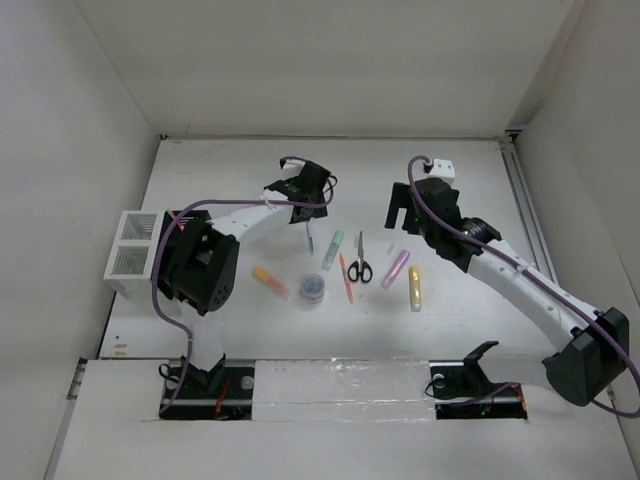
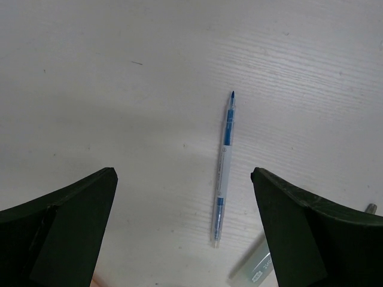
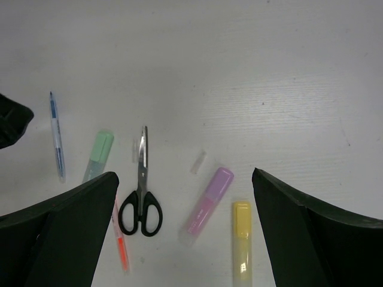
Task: Sort the stationery into containers
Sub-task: Grab a piece of stationery with the left arm
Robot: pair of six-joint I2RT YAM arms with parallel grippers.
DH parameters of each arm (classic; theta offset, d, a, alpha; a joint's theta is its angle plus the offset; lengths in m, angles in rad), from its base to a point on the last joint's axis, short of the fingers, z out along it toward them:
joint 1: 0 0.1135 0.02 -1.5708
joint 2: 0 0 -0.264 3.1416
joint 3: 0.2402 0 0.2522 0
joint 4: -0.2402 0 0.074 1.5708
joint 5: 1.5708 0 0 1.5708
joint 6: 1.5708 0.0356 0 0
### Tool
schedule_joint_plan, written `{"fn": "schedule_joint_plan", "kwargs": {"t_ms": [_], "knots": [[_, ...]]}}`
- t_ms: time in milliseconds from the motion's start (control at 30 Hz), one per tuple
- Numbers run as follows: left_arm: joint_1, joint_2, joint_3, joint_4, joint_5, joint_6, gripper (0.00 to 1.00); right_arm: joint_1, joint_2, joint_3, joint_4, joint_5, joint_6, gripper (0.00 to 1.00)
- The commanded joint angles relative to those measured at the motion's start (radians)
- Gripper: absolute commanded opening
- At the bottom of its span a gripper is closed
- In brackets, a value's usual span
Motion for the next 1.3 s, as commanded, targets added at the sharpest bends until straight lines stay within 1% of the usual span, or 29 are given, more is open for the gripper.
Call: {"fn": "schedule_joint_plan", "kwargs": {"t_ms": [0,133,233,300,433,567,633,733,833,867,967,1000,1067,1133,1167,1200,1267], "knots": [[0.001,0.018,0.048,-0.055,0.020,-0.028,0.93,0.001,-0.051,-0.017,0.069,-0.067,-0.032,1.00],[0.001,0.029,0.012,-0.016,0.104,0.007,0.90,-0.009,-0.071,-0.026,0.103,-0.087,-0.041,1.00],[0.001,0.038,0.012,-0.002,0.164,0.028,0.89,-0.009,-0.071,-0.026,0.114,-0.107,-0.051,1.00],[0.001,0.049,0.012,-0.002,0.186,0.028,0.84,-0.009,-0.071,-0.026,0.114,-0.116,-0.051,1.00],[0.001,0.072,0.002,-0.002,0.213,0.028,0.77,-0.009,-0.081,-0.037,0.114,-0.117,-0.051,1.00],[0.001,0.100,-0.007,-0.002,0.245,0.028,0.73,-0.009,-0.116,-0.055,0.135,-0.126,-0.051,1.00],[0.001,0.123,-0.019,-0.002,0.245,0.028,0.69,-0.009,-0.127,-0.066,0.135,-0.135,-0.051,1.00],[0.001,0.147,-0.030,-0.002,0.245,0.019,0.66,-0.009,-0.137,-0.075,0.144,-0.135,-0.051,1.00],[0.001,0.167,-0.030,-0.012,0.236,0.019,0.59,-0.009,-0.156,-0.075,0.144,-0.144,-0.051,1.00],[0.001,0.167,-0.030,-0.012,0.236,0.010,0.51,-0.009,-0.156,-0.075,0.144,-0.144,-0.051,1.00],[0.001,0.189,-0.030,-0.035,0.236,0.010,0.39,-0.009,-0.179,-0.085,0.144,-0.144,-0.051,1.00],[0.001,0.189,-0.030,-0.035,0.236,0.010,0.32,-0.009,-0.179,-0.085,0.144,-0.144,-0.051,1.00],[0.001,0.199,-0.030,-0.035,0.236,0.010,0.26,-0.009,-0.200,-0.085,0.144,-0.144,-0.042,1.00],[0.001,0.200,-0.039,-0.035,0.245,0.010,0.15,-0.009,-0.211,-0.085,0.135,-0.144,-0.041,1.00],[0.001,0.200,-0.039,-0.035,0.259,0.010,0.02,-0.009,-0.211,-0.095,0.135,-0.144,-0.041,1.00],[0.001,0.200,-0.050,-0.024,0.259,0.010,0.00,-0.009,-0.220,-0.095,0.135,-0.144,-0.041,1.00],[0.001,0.200,-0.065,-0.015,0.270,0.010,0.00,-0.018,-0.220,-0.105,0.135,-0.158,-0.041,1.00]]}}
